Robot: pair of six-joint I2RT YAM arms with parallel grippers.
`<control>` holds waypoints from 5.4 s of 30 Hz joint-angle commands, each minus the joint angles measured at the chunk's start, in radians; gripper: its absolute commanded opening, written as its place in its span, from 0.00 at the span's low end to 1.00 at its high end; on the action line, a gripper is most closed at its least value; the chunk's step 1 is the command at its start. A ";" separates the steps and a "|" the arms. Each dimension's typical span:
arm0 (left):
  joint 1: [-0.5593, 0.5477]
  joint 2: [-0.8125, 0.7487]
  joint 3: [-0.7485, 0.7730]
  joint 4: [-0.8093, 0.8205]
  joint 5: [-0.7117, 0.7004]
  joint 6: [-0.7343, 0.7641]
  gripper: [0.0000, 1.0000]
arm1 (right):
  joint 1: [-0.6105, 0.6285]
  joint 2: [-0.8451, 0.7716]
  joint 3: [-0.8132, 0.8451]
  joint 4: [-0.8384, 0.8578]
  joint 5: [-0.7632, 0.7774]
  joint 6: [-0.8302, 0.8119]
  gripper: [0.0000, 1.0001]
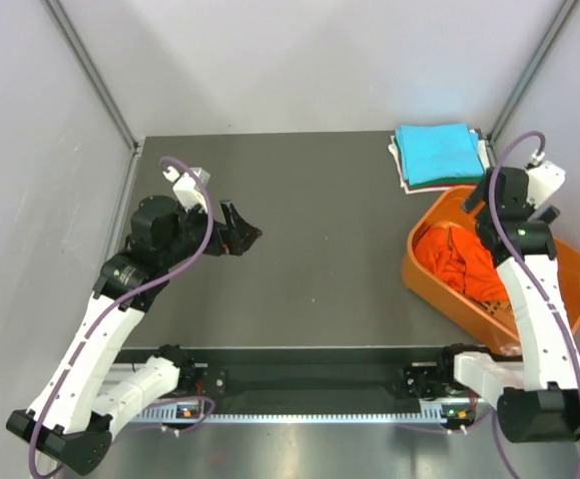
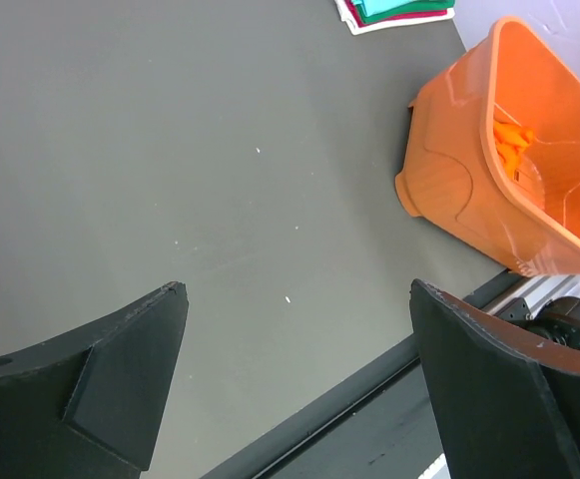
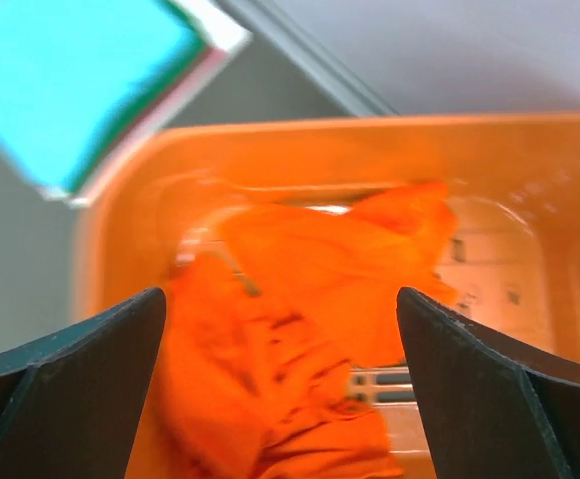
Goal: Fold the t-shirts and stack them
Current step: Grab the tshirt from the pile, then move the tshirt to the center of the board, then flatten the tshirt out
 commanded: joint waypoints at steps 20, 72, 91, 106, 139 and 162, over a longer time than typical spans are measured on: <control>-0.002 -0.021 -0.027 0.103 -0.072 -0.042 0.95 | -0.536 0.280 -0.476 0.547 -0.318 -0.008 0.86; 0.271 -0.064 -0.100 -0.066 -0.125 -0.098 0.90 | 0.524 0.707 0.493 0.162 -0.820 -0.250 0.50; -0.038 0.334 -0.340 0.336 -0.060 -0.354 0.76 | 0.466 0.604 0.119 0.224 -0.675 -0.215 0.37; -0.034 0.453 -0.159 0.283 -0.288 -0.274 0.73 | 0.478 0.788 0.105 0.222 -0.612 -0.226 0.31; 0.256 0.672 0.235 0.070 -0.328 -0.176 0.00 | 0.428 0.773 0.443 -0.016 -0.408 -0.333 0.00; 0.028 0.419 0.038 0.024 -0.373 0.063 0.51 | 0.447 0.227 0.021 0.078 -0.541 -0.330 0.00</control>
